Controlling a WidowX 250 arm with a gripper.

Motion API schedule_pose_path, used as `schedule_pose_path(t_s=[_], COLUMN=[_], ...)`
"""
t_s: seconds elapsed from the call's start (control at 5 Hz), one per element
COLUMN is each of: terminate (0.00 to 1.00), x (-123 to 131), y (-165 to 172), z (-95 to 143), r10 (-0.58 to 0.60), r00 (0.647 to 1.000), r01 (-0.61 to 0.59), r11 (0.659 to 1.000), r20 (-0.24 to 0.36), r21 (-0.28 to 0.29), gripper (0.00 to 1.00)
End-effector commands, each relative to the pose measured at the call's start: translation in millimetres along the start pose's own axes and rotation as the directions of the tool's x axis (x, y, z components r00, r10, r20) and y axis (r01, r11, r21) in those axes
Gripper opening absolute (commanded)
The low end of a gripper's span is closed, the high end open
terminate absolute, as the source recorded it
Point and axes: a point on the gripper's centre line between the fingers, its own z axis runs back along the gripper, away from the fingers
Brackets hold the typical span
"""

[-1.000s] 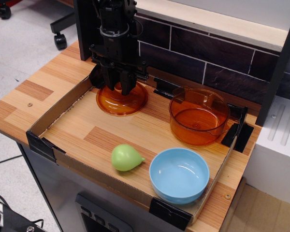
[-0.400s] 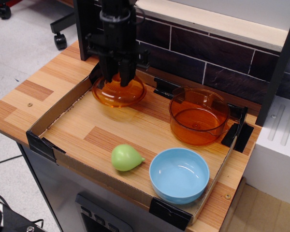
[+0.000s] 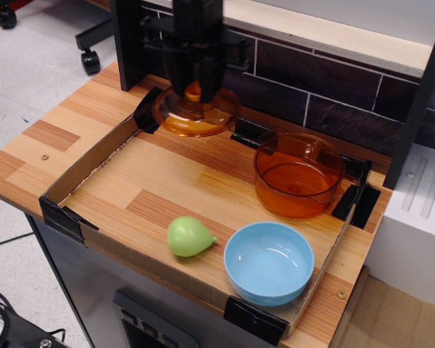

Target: Put lid on pot

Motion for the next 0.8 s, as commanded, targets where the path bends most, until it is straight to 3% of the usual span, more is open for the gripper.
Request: schedule_pose_path(t_s=[0.0,0.6], terminate=[0.0,0.0], x=[-10.7,-7.3], y=[-41.5,-99.5], z=[19.9,-13.8], r10=[-0.047,-0.069], r00=[0.999,0.997], r01=[0.048,0.069], r11=[0.998,0.998], r20=[0.015,-0.031], r21=[-0.031,-0.004], gripper=[0.0,0.0])
